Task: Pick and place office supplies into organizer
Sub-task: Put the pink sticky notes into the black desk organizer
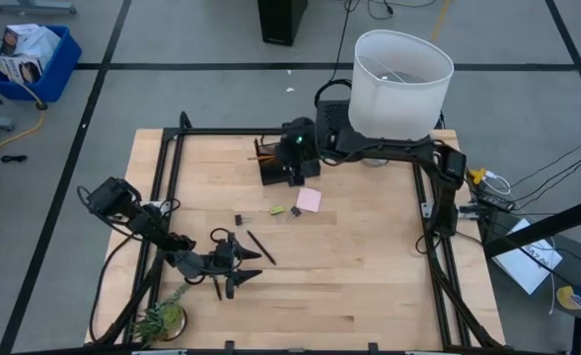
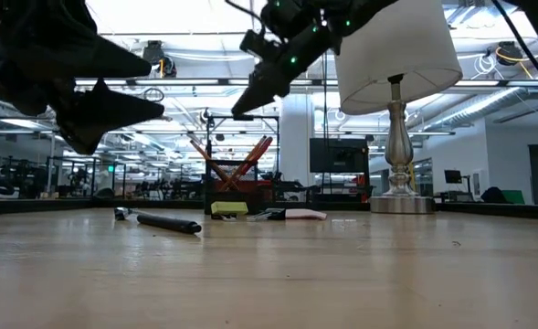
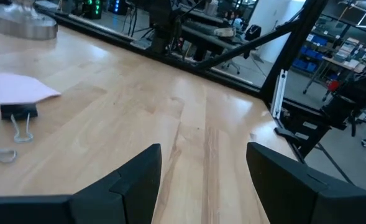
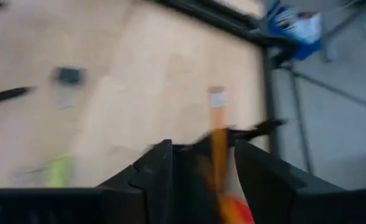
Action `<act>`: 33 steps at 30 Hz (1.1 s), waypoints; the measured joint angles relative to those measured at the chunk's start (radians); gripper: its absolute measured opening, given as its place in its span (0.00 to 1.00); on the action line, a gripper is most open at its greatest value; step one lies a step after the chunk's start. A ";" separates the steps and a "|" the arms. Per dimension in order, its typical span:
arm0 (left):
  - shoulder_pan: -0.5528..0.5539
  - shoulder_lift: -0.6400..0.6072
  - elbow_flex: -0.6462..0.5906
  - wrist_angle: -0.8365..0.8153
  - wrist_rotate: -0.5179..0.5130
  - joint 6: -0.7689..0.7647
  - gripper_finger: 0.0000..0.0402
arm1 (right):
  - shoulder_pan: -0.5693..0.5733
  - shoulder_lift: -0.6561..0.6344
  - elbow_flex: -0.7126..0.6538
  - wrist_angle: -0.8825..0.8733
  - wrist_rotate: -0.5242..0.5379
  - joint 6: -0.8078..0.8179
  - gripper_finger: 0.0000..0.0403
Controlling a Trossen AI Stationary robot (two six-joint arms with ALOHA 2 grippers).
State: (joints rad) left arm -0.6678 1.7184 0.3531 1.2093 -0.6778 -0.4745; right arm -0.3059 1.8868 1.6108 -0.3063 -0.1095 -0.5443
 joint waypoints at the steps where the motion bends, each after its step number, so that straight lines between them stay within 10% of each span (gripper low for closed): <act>1: 0.000 0.000 0.000 -0.007 0.000 -0.010 0.61 | 0.020 -0.004 0.000 -0.028 0.000 0.009 0.41; 12: 0.000 0.000 0.000 -0.057 0.023 -0.084 0.61 | 0.229 -0.014 0.000 -0.165 0.003 0.153 0.38; 25: 0.005 0.000 0.016 -0.090 0.522 -0.028 0.61 | 0.392 -0.013 -0.096 -0.214 0.004 0.299 0.37; 33: 0.008 -0.003 0.029 -0.104 0.569 -0.021 0.61 | 0.438 -0.024 -0.204 -0.204 0.001 0.427 0.37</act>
State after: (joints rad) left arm -0.6594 1.7153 0.3817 1.1049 -0.1092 -0.4952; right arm 0.1326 1.8625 1.4064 -0.5101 -0.1086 -0.1170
